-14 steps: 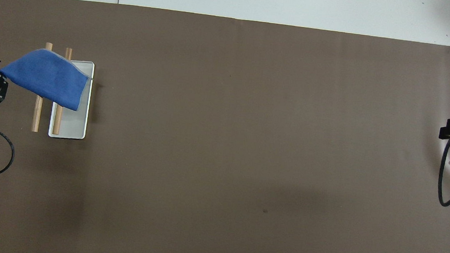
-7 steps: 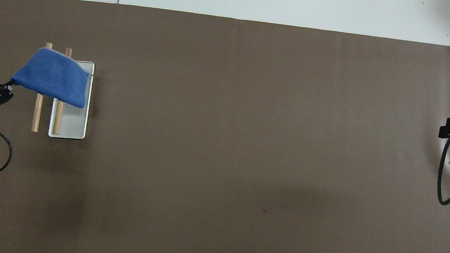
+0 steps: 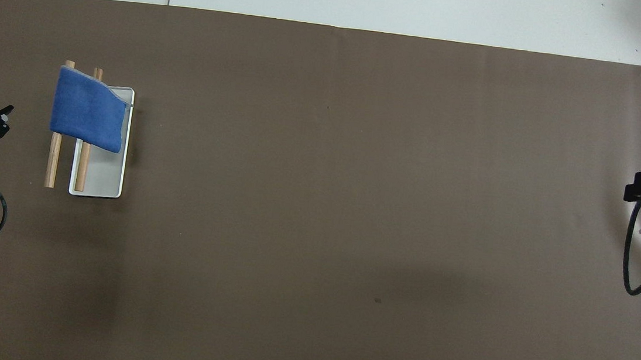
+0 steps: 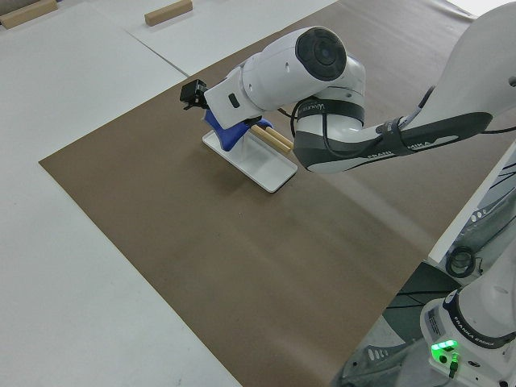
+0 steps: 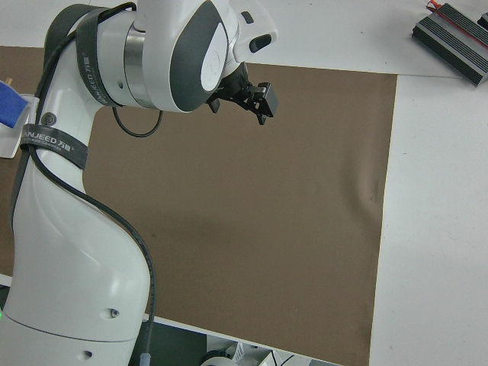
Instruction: Right arm passes towel to left arm to hang
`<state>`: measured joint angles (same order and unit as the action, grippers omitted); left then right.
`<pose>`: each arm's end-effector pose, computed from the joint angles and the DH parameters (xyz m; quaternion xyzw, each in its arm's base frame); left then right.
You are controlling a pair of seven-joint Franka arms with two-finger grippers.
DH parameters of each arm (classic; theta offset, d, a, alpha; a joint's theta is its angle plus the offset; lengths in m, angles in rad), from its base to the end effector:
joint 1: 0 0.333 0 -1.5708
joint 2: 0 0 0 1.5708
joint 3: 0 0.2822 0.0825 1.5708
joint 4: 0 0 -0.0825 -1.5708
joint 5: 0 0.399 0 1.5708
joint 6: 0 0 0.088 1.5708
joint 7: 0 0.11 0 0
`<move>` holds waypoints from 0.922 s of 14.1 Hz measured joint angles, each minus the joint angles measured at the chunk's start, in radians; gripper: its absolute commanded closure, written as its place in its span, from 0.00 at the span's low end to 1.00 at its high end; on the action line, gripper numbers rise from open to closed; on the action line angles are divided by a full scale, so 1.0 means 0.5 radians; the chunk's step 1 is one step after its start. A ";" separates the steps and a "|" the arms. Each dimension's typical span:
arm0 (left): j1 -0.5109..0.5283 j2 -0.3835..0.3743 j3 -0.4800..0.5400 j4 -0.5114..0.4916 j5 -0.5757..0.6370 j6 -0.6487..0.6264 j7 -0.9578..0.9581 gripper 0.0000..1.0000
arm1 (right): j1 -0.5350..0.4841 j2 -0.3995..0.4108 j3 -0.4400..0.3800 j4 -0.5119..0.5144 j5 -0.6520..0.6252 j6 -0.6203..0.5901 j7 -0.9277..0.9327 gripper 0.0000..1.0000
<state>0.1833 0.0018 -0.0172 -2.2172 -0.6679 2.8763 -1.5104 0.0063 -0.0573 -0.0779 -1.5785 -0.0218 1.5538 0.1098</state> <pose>0.5668 0.1302 0.3970 0.3960 0.8465 0.1244 0.3334 0.5505 -0.0431 0.6145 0.9957 -0.0909 0.0164 0.0083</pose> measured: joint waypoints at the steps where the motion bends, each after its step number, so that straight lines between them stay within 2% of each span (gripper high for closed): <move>1: 0.011 -0.003 -0.001 0.005 0.000 -0.013 0.001 0.00 | -0.002 0.000 -0.006 0.000 0.000 -0.001 0.000 0.00; 3: 0.012 -0.017 -0.008 0.020 0.001 -0.077 0.046 0.00 | -0.003 0.000 -0.013 0.000 0.000 -0.001 0.000 0.00; 8: -0.015 -0.097 -0.063 0.214 0.032 -0.655 0.346 0.00 | 0.000 0.000 -0.011 0.000 0.000 -0.001 0.000 0.00; 10: -0.065 -0.108 -0.068 0.316 0.255 -0.832 0.376 0.00 | 0.000 0.000 -0.011 0.000 0.000 -0.001 0.000 0.00; 13: -0.266 -0.108 -0.076 0.453 0.657 -1.008 0.381 0.00 | 0.002 0.000 -0.009 0.000 0.000 -0.001 0.000 0.00</move>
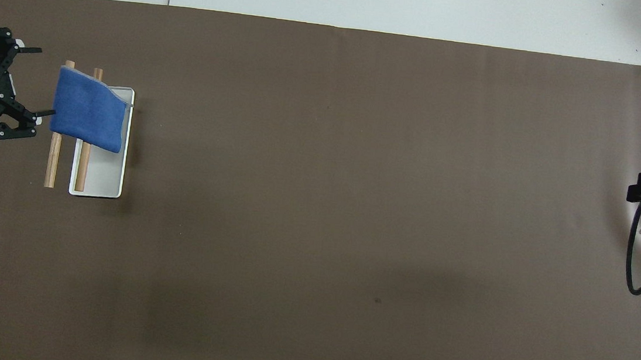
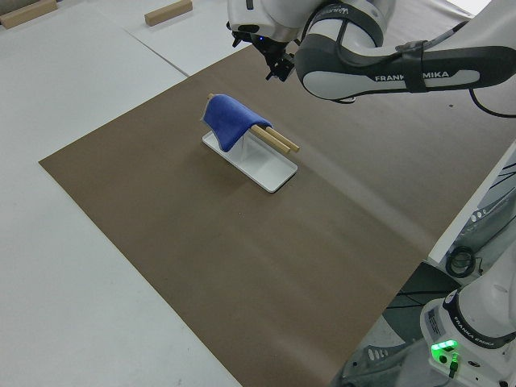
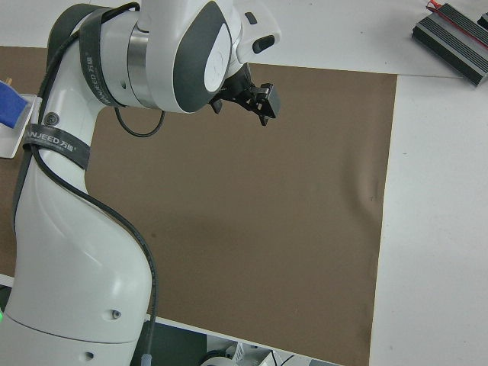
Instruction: Right arm passes towel to left arm to hang
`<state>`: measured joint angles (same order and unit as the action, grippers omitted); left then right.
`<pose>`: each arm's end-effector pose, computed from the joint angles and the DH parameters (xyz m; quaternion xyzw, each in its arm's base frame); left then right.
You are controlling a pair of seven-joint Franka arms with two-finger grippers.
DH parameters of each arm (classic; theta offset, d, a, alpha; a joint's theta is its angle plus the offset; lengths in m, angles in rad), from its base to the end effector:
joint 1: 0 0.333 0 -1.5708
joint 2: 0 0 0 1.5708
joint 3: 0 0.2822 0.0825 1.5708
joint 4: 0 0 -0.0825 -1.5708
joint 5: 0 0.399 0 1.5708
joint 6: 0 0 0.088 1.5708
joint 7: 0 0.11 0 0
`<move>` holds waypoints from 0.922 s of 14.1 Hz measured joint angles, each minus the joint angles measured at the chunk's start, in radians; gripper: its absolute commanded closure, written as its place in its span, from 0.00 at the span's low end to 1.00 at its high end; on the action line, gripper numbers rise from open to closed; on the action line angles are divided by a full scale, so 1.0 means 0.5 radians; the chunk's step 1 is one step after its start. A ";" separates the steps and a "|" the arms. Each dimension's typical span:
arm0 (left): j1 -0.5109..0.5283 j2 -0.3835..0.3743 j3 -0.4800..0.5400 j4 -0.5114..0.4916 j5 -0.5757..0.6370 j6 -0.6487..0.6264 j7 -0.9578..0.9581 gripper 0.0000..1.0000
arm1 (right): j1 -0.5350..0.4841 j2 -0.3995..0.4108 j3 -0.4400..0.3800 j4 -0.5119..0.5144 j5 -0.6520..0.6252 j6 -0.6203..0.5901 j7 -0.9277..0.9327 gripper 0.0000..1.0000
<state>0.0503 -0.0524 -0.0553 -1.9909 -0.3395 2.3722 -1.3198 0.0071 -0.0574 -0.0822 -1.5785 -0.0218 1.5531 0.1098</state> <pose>0.5959 -0.0078 0.4905 0.7053 0.6619 0.0815 0.2405 0.5503 -0.0451 0.6145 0.9955 -0.0926 0.0160 0.0083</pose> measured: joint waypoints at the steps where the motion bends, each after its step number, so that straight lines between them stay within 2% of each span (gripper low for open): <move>1: -0.080 0.003 -0.002 0.058 0.128 -0.047 -0.001 0.00 | 0.000 0.000 0.001 0.000 0.000 0.000 0.000 0.00; 4: -0.278 0.045 -0.008 0.289 0.431 -0.224 0.033 0.00 | -0.003 0.000 -0.006 0.000 0.000 0.000 0.000 0.00; 6: -0.399 0.097 -0.004 0.417 0.594 -0.309 0.230 0.00 | -0.002 0.000 -0.008 0.000 0.000 0.000 0.000 0.00; 9: -0.452 0.155 0.006 0.549 0.641 -0.380 0.636 0.00 | -0.002 -0.002 -0.007 0.000 0.000 0.000 0.000 0.00; 13: -0.372 0.176 0.020 0.716 0.645 -0.620 1.403 0.00 | -0.001 -0.021 -0.005 0.000 0.000 0.000 0.000 0.00</move>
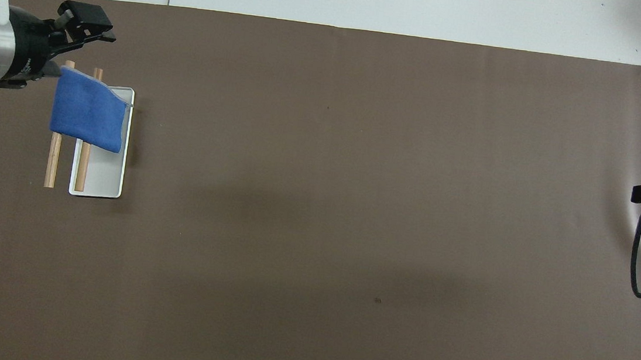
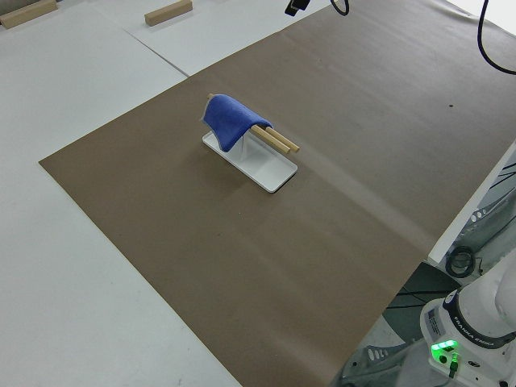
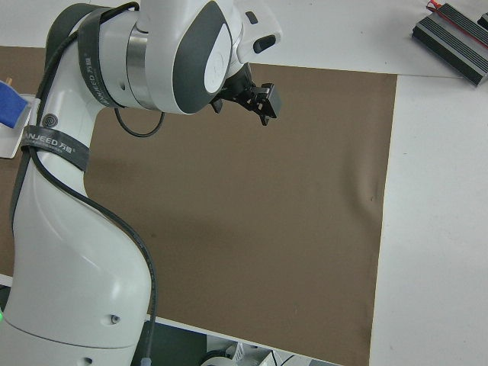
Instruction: Right arm passes towel to left arm to hang
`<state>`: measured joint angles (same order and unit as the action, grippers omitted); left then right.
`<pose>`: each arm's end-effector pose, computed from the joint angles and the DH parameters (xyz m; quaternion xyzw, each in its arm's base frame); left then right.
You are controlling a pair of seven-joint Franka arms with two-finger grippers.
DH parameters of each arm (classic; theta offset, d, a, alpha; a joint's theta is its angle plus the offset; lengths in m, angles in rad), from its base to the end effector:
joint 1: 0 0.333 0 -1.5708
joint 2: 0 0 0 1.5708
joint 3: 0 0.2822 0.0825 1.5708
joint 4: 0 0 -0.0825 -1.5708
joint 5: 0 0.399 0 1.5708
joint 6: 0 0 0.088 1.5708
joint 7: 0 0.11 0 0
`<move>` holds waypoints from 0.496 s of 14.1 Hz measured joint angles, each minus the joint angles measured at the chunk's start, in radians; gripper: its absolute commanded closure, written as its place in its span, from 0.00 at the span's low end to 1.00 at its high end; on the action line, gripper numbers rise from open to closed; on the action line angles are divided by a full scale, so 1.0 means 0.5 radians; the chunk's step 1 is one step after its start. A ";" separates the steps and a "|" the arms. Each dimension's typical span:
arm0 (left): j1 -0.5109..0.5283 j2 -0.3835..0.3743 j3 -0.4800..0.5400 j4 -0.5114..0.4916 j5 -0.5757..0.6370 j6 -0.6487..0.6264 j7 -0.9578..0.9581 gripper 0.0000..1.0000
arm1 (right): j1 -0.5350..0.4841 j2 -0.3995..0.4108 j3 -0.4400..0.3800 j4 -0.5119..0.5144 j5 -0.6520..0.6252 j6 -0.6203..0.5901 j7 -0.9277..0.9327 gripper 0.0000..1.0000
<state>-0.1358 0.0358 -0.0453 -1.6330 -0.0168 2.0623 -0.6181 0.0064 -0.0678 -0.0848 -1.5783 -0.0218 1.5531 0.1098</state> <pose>0.6109 -0.1124 0.5873 0.9568 0.2151 0.1767 0.0842 0.5472 -0.0470 0.6203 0.9953 -0.0943 0.0213 0.0077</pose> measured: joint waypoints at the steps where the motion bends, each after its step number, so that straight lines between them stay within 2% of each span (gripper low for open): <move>1: 0.009 -0.001 0.007 0.025 0.000 -0.062 0.184 0.00 | 0.000 -0.002 0.004 0.000 0.000 -0.002 0.000 0.00; 4: 0.017 -0.014 0.006 0.088 0.002 -0.351 0.670 0.00 | -0.002 0.001 0.011 0.001 0.000 -0.048 0.000 0.00; 7: -0.004 -0.041 -0.008 0.193 0.046 -0.766 0.947 0.00 | -0.026 0.020 0.010 0.007 0.001 -0.051 0.000 0.00</move>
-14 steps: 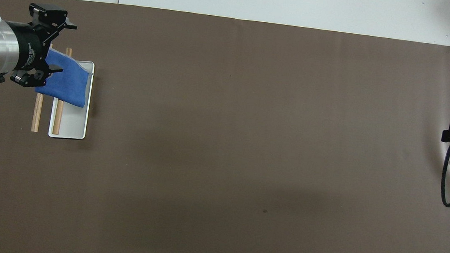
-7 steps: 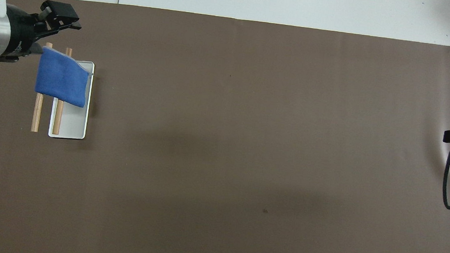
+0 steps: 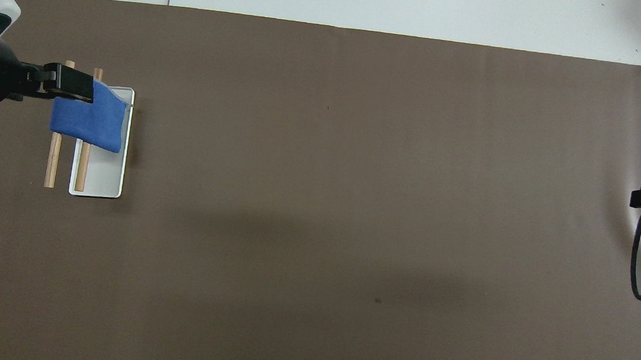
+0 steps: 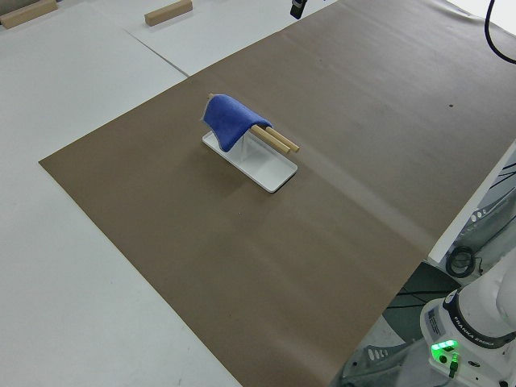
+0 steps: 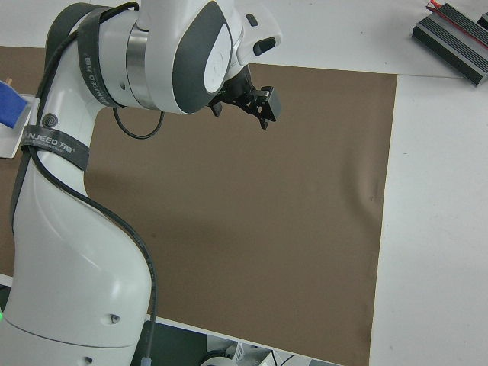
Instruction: Right arm passes towel to left arm to hang
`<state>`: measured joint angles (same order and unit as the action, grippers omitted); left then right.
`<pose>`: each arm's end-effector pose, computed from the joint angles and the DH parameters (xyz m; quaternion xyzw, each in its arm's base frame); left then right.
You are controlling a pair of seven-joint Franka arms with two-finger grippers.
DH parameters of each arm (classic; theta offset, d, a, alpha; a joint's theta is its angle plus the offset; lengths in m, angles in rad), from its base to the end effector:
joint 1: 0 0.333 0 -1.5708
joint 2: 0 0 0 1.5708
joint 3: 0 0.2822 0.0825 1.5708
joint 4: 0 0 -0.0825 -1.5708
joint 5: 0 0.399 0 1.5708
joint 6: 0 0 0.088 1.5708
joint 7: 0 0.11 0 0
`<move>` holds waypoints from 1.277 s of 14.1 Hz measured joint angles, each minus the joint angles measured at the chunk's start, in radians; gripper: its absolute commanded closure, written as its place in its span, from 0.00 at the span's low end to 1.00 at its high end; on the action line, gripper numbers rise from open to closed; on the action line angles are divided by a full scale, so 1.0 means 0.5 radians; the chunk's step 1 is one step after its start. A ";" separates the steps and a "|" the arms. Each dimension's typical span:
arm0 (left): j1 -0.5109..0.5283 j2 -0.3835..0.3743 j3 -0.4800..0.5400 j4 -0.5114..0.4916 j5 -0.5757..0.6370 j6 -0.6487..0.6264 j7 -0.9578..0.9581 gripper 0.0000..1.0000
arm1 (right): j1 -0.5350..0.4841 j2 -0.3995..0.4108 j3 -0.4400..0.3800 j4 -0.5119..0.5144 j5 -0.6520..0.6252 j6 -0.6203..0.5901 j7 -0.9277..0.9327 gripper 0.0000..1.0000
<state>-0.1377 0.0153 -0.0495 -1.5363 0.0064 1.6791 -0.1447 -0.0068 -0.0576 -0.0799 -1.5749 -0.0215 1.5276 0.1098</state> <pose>0.5753 -0.1081 0.6061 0.9977 -0.0213 0.0633 0.0077 0.5469 -0.0512 0.6140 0.9951 -0.0985 0.0052 0.0084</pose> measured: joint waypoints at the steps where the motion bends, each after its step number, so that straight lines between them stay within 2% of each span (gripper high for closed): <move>1: -0.017 -0.009 -0.002 0.016 0.005 -0.082 0.058 0.00 | -0.005 0.013 -0.002 0.001 0.003 0.000 0.000 0.00; 7: -0.034 -0.018 0.035 0.042 0.011 -0.291 0.242 0.00 | -0.006 0.024 -0.002 0.003 0.007 -0.007 0.000 0.00; 13: -0.032 -0.113 0.041 0.017 0.011 -0.367 0.290 0.00 | -0.006 0.024 0.000 0.004 0.008 -0.010 0.000 0.00; 18: -0.011 -0.118 0.050 -0.004 0.011 -0.369 0.294 0.00 | -0.006 0.024 0.000 0.004 0.008 -0.011 0.000 0.00</move>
<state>-0.1430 -0.0439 -0.0244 -1.5381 0.0119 1.4947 0.0024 -0.0095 -0.0456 -0.0801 -1.5729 -0.0175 1.5223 0.1098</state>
